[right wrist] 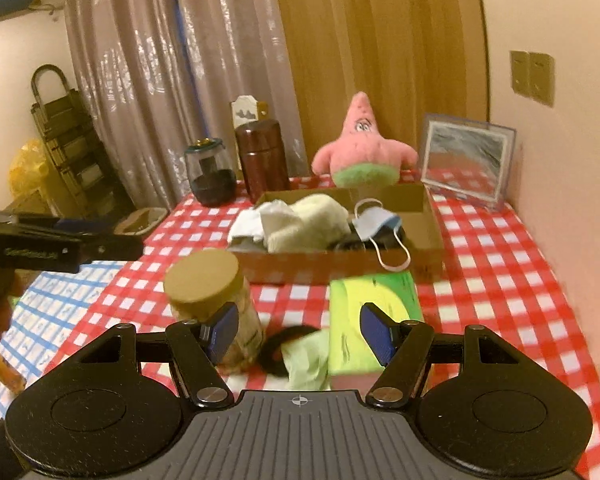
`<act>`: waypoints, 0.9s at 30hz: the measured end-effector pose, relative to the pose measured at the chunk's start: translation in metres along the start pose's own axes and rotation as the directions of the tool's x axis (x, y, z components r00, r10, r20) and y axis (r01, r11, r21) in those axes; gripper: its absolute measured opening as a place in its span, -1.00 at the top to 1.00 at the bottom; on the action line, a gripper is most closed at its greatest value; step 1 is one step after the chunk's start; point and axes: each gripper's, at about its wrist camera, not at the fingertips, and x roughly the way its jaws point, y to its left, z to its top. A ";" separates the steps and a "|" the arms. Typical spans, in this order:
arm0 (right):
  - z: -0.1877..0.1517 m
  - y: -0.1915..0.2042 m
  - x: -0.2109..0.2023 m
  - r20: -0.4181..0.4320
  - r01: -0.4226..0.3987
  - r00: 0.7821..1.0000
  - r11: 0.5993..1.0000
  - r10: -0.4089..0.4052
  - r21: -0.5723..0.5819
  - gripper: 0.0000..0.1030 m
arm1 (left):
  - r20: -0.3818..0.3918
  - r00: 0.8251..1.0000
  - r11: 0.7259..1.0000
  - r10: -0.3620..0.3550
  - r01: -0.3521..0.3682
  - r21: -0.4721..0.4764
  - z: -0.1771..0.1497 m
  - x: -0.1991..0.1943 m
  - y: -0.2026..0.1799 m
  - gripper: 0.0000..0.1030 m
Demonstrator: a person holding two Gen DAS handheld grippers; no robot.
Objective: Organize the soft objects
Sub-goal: 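Move both tools back toward the light-green cloth and black headband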
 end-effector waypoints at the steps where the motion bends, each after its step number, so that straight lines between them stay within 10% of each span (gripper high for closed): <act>1: -0.006 0.001 -0.001 -0.001 0.008 1.000 1.000 -0.008 -0.001 -0.30 | 0.006 1.000 1.000 -0.001 0.001 -0.012 -0.007 -0.004 -0.003 -0.46; 15: -0.066 0.017 0.039 -0.070 0.047 0.996 0.999 -0.048 -0.013 -0.30 | -0.025 0.996 0.979 0.089 -0.092 -0.182 -0.100 0.005 0.004 -0.46; 27: -0.089 0.031 0.105 -0.124 0.080 0.988 0.995 -0.088 -0.065 -0.02 | -0.066 0.993 0.983 0.099 -0.108 -0.150 -0.131 0.050 0.019 -0.46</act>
